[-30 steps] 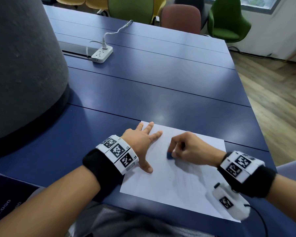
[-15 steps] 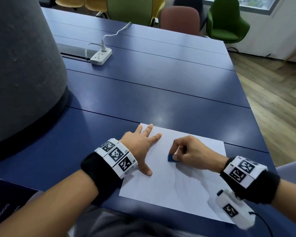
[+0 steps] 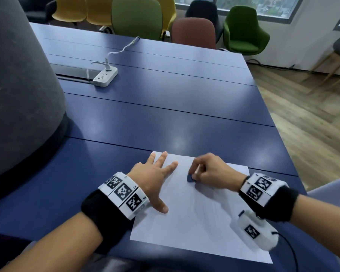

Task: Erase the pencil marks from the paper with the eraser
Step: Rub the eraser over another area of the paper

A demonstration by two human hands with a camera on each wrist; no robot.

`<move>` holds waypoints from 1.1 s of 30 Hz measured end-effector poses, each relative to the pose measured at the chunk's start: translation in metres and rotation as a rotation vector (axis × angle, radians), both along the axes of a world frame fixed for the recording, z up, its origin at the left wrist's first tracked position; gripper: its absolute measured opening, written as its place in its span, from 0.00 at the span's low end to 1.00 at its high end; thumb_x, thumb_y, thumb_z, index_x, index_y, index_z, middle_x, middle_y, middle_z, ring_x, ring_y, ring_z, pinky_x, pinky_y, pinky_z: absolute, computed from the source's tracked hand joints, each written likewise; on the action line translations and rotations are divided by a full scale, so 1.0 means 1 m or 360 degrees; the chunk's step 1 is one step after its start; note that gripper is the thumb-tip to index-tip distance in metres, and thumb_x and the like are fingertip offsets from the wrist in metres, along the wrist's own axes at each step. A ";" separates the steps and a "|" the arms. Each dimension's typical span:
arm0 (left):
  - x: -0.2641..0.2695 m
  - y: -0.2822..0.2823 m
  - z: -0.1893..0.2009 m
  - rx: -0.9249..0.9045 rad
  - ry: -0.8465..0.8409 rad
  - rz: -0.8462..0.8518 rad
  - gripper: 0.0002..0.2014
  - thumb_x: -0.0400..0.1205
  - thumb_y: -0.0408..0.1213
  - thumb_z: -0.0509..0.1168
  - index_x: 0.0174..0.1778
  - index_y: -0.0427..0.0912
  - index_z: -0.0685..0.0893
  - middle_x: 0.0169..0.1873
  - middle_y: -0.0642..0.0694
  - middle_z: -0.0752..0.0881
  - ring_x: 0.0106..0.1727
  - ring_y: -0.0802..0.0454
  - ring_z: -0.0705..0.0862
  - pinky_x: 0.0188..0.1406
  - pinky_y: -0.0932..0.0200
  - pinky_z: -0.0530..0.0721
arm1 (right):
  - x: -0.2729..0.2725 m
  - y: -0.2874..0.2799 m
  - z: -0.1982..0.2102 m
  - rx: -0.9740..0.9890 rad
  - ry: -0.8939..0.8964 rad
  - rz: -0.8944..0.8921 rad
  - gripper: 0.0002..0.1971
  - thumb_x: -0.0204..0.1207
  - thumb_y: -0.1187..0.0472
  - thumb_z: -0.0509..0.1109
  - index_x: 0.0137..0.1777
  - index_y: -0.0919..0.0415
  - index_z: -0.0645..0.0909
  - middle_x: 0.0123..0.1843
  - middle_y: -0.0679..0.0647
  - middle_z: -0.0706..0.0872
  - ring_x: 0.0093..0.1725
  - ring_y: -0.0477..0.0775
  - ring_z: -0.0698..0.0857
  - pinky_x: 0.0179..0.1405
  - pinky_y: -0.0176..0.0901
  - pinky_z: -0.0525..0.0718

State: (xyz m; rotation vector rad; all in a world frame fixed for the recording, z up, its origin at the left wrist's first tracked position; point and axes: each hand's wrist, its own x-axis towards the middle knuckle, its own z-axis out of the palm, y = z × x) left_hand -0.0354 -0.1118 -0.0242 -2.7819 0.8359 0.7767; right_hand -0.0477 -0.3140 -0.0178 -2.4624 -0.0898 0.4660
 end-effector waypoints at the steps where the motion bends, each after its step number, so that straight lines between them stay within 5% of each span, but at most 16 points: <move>1: 0.000 0.001 0.001 0.0003 0.0003 0.0002 0.65 0.66 0.63 0.78 0.84 0.59 0.35 0.84 0.49 0.31 0.85 0.44 0.35 0.74 0.40 0.71 | 0.008 -0.001 -0.001 0.0046 -0.0027 -0.0094 0.07 0.71 0.67 0.71 0.38 0.56 0.88 0.26 0.45 0.82 0.20 0.35 0.77 0.21 0.22 0.71; 4: 0.000 0.000 0.002 0.0006 0.0006 0.0000 0.64 0.66 0.62 0.78 0.84 0.60 0.34 0.84 0.49 0.31 0.86 0.44 0.36 0.75 0.40 0.70 | 0.008 -0.003 -0.006 0.0122 -0.0087 -0.0262 0.06 0.72 0.68 0.72 0.39 0.58 0.87 0.25 0.45 0.82 0.19 0.34 0.76 0.20 0.23 0.71; 9: 0.000 0.000 0.001 0.0012 0.0015 0.0009 0.65 0.66 0.62 0.78 0.84 0.60 0.34 0.84 0.49 0.30 0.85 0.44 0.35 0.76 0.40 0.68 | -0.015 0.001 -0.004 0.0041 0.0049 -0.0010 0.05 0.71 0.68 0.72 0.40 0.60 0.88 0.26 0.48 0.82 0.20 0.37 0.76 0.21 0.22 0.70; 14: 0.001 0.000 0.002 0.0025 0.0041 0.0010 0.65 0.66 0.62 0.78 0.84 0.60 0.34 0.84 0.49 0.30 0.86 0.44 0.36 0.78 0.40 0.66 | 0.009 -0.011 -0.005 0.0093 -0.0133 -0.0271 0.05 0.73 0.68 0.71 0.41 0.60 0.88 0.28 0.47 0.83 0.28 0.41 0.79 0.26 0.29 0.74; 20: 0.002 0.000 0.001 0.0019 0.0060 0.0014 0.65 0.66 0.61 0.79 0.84 0.60 0.33 0.84 0.49 0.29 0.85 0.43 0.34 0.77 0.39 0.66 | -0.019 -0.008 0.000 0.0015 0.0052 0.0101 0.05 0.72 0.67 0.71 0.41 0.58 0.88 0.25 0.44 0.81 0.22 0.38 0.76 0.25 0.24 0.72; 26: 0.002 0.000 0.001 0.0022 0.0048 0.0022 0.65 0.66 0.62 0.78 0.84 0.60 0.34 0.84 0.49 0.30 0.86 0.43 0.36 0.76 0.39 0.66 | -0.003 -0.004 -0.010 0.0104 -0.0149 -0.0214 0.06 0.73 0.68 0.70 0.42 0.59 0.87 0.30 0.49 0.85 0.27 0.41 0.79 0.26 0.27 0.73; 33: 0.001 0.000 0.000 0.0015 0.0015 0.0015 0.65 0.66 0.62 0.78 0.84 0.59 0.34 0.84 0.48 0.31 0.86 0.43 0.37 0.76 0.39 0.67 | -0.030 -0.002 0.000 0.0011 0.0033 0.0118 0.06 0.71 0.68 0.71 0.41 0.58 0.88 0.25 0.44 0.80 0.22 0.38 0.77 0.24 0.23 0.70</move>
